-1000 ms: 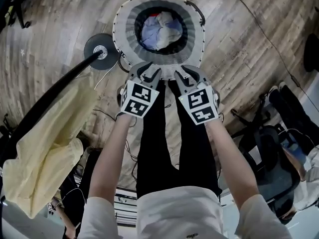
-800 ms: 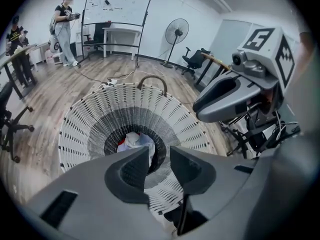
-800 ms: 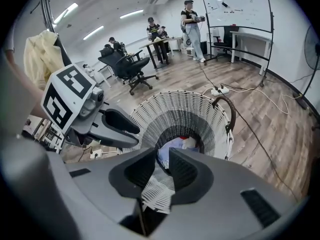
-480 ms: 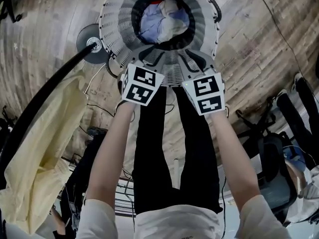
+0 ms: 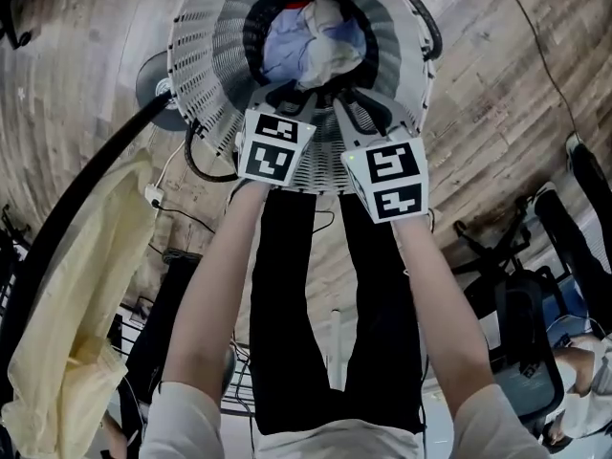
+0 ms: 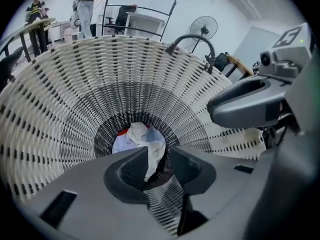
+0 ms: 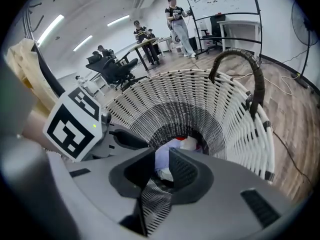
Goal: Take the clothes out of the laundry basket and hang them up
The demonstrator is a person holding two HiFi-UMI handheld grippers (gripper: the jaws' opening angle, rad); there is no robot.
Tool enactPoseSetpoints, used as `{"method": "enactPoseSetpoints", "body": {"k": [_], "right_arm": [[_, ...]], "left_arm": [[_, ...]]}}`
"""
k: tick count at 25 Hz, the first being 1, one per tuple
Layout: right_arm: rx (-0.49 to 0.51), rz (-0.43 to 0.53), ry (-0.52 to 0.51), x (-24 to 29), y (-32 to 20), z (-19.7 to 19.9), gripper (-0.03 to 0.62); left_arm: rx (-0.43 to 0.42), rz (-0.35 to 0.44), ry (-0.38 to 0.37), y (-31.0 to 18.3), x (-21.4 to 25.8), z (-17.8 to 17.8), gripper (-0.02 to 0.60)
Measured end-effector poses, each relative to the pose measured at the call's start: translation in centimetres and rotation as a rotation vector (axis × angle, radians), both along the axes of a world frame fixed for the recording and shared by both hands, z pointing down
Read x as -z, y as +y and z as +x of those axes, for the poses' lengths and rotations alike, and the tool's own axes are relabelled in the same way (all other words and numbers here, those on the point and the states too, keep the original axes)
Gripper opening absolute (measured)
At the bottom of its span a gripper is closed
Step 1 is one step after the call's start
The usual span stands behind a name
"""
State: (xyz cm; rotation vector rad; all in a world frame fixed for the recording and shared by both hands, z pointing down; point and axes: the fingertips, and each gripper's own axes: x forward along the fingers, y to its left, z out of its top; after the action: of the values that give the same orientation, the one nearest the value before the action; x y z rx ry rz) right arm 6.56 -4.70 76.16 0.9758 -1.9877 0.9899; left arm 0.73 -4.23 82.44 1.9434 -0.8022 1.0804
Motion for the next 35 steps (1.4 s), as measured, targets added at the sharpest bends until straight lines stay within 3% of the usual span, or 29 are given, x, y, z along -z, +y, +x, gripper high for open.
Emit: {"method": "enactPoseSetpoints", "body": {"k": [3,8,22,35], "right_arm": [[-0.005,-0.009,-0.003,-1.2,-0.4,-0.1,0.092],[-0.043,-0.023,-0.026,-2.6,-1.3,-0.9,0.092],[-0.121,-0.012,-0.022,-7.6,-3.8,-0.5,0.091],[-0.087,0.031,-0.059,-9.5,-4.9,-1.4,0.091]], "left_arm": [[0.034,0.008,-0.017,-0.9,-2.4,-0.2,0.14],[-0.013,-0.01,-0.061,-1.5,-6.7,-0.2,0.14],[0.021,-0.058,-0.092,-2.2,-16.2,-0.3,0.14],[0.015,-0.115,-0.163,-1.2,-22.2,-1.0,0.133]]}}
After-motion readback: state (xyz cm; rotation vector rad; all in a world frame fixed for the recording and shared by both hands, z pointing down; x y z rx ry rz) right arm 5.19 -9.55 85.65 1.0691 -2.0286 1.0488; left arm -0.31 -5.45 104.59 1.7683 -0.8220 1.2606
